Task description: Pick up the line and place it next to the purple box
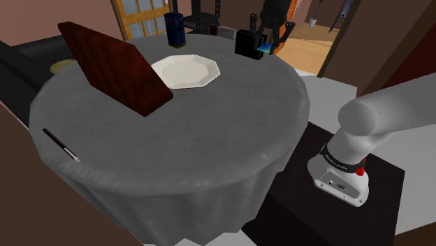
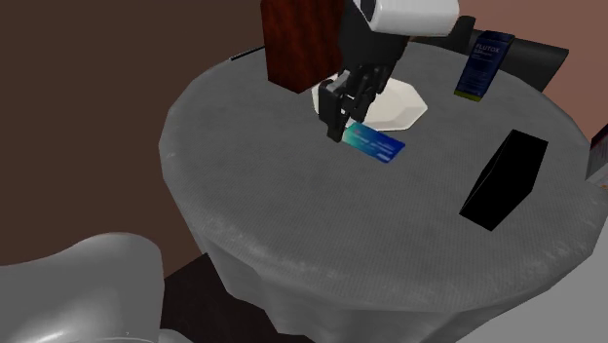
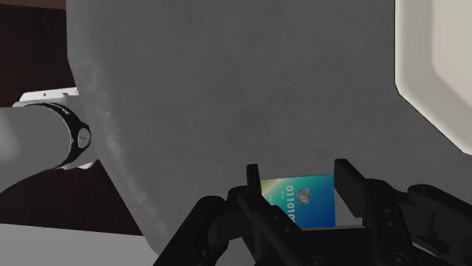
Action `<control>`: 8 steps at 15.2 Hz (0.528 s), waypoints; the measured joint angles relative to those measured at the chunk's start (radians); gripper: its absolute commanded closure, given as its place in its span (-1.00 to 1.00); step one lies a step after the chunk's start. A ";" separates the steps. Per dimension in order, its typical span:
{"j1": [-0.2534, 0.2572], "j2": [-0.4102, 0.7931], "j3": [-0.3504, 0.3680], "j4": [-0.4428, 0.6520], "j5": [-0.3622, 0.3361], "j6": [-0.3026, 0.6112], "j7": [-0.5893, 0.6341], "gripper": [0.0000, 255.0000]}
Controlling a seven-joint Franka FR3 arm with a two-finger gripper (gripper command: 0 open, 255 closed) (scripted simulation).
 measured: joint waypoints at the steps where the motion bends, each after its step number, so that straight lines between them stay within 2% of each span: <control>1: -0.011 0.029 -0.008 0.021 -0.013 0.005 -0.014 1.00; 8: -0.077 0.254 -0.043 0.191 -0.092 0.040 -0.081 1.00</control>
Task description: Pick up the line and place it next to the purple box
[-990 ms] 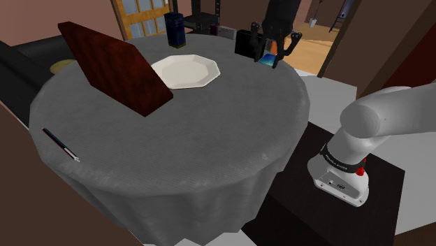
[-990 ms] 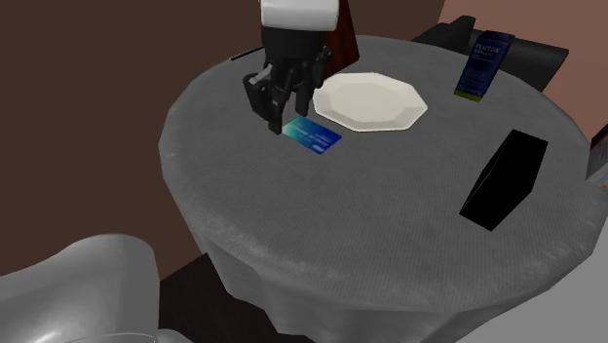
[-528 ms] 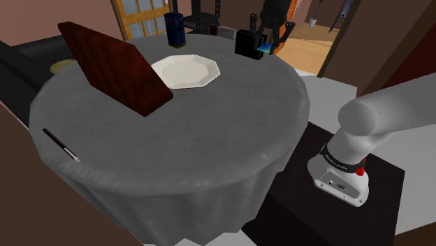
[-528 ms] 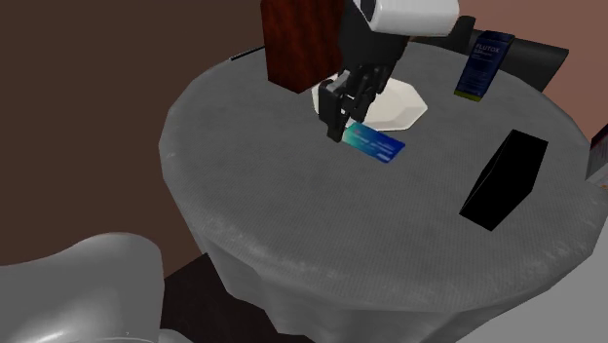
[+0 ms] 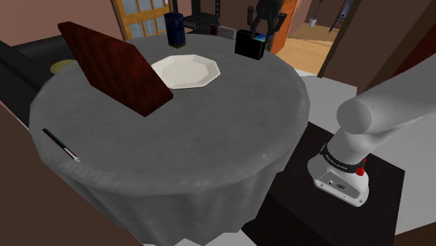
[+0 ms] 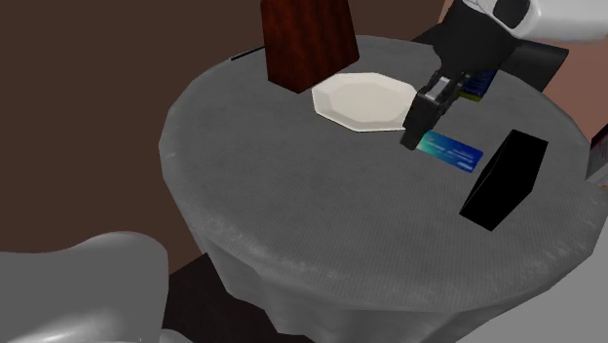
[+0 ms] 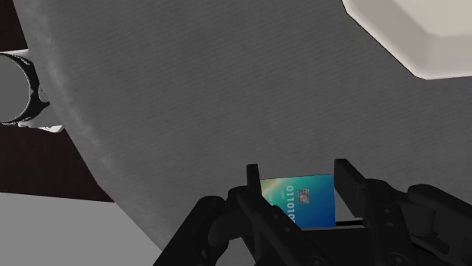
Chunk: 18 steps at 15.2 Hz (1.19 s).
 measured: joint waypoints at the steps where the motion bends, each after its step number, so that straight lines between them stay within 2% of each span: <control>1: -0.008 0.020 -0.009 0.014 -0.009 0.002 -0.015 1.00; 11: -0.069 0.372 -0.053 0.377 -0.114 -0.032 -0.082 1.00; 18: -0.084 0.649 -0.079 0.747 -0.178 -0.136 -0.114 1.00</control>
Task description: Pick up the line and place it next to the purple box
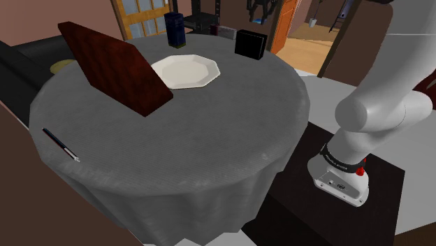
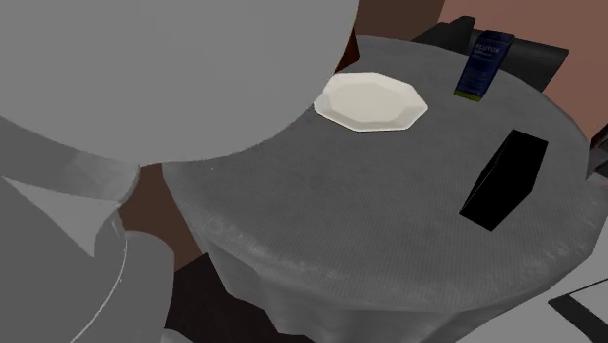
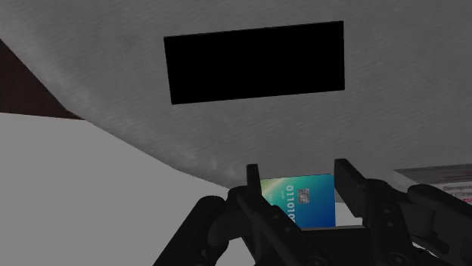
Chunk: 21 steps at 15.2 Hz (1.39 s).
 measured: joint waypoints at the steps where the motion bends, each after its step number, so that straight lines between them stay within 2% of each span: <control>1: 0.004 0.055 -0.002 0.076 -0.011 -0.022 0.000 1.00; 3: 0.009 0.171 -0.010 0.253 -0.032 -0.086 -0.008 1.00; 4: 0.018 0.249 -0.014 0.379 -0.044 -0.134 -0.010 1.00; 5: 0.017 0.279 -0.017 0.418 -0.048 -0.145 -0.016 1.00; 8: 0.013 0.282 -0.019 0.385 -0.049 -0.110 -0.022 1.00; 21: -0.006 0.228 -0.020 0.123 -0.039 0.097 -0.044 1.00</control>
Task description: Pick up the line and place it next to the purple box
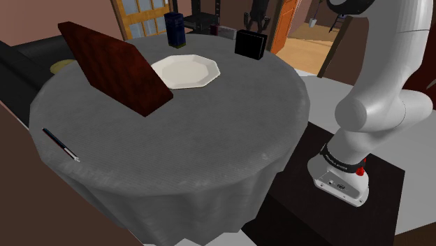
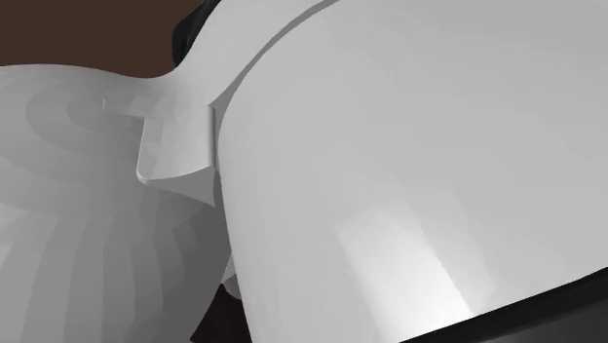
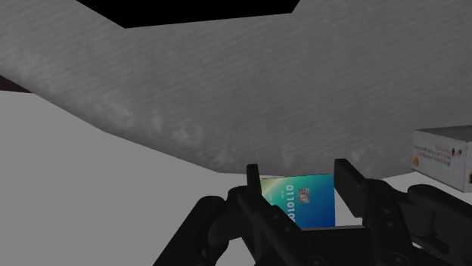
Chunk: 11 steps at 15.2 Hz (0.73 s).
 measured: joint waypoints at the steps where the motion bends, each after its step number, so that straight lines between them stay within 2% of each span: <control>1: -0.001 -0.001 0.000 -0.014 0.000 0.013 -0.002 1.00; 5: -0.002 -0.004 0.000 -0.063 0.001 0.058 -0.005 1.00; 10: -0.003 -0.004 -0.001 -0.068 0.001 0.064 -0.006 1.00; 11: -0.003 -0.004 -0.001 -0.068 0.001 0.064 -0.005 -1.00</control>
